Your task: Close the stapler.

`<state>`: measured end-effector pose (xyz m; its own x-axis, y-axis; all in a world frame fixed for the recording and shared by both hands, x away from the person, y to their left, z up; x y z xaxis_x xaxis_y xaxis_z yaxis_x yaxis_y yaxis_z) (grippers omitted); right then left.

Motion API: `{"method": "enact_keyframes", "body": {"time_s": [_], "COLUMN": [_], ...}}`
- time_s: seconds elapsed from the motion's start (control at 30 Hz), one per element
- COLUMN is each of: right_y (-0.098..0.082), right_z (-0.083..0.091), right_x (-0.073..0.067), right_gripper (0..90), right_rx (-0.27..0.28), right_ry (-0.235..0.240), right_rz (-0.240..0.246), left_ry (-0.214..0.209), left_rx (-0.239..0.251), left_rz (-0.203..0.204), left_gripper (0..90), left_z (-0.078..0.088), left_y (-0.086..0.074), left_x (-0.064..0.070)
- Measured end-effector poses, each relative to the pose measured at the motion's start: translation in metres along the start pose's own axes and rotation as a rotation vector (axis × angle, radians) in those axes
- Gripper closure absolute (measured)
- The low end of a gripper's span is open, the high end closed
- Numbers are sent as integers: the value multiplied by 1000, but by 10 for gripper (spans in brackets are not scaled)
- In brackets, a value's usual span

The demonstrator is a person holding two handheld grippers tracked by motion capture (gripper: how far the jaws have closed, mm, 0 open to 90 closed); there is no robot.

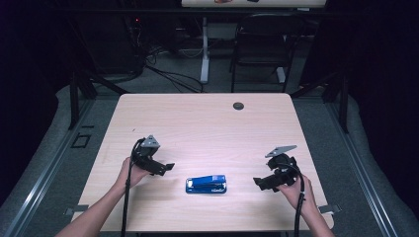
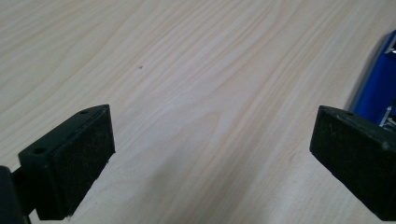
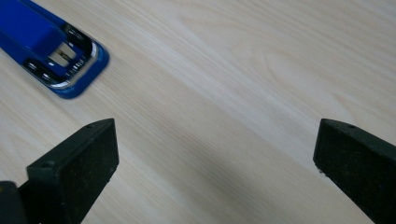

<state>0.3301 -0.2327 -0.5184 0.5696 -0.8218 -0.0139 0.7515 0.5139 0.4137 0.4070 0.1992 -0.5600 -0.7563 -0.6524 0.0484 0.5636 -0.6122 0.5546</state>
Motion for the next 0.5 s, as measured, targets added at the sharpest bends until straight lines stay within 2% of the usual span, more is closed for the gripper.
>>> {"method": "enact_keyframes", "body": {"time_s": [0.17,0.23,0.37,0.43,0.47,0.5], "right_y": [-15,-18,-22,-24,-25,-25], "right_z": [-6,-10,-25,-31,-33,-36], "right_x": [17,22,30,32,34,34], "right_gripper": [0,0,0,0,0,0], "right_rx": [-45,-76,-136,-147,-162,-157], "right_ry": [-26,-29,-39,-32,-52,-46], "right_rz": [-51,-63,-75,-81,-75,-84], "left_ry": [14,21,24,26,25,28], "left_rx": [-11,-36,-71,-73,-74,-84], "left_rz": [35,46,66,76,85,88], "left_gripper": [0,0,0,0,0,0], "left_z": [-5,-8,-15,-16,-17,-18], "left_y": [-5,-6,-10,-12,-12,-13], "left_x": [-9,-12,-18,-21,-22,-23]}}
Point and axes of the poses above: each handheld gripper's, and its own axes: z roughly backward along the jaws, y roughly out of its top, x roughly to its right, the point moved 1 cm from there along -z, roughly forward along the jaws, and after that the axes turned 10 degrees about -x, right-handed, at the moved point
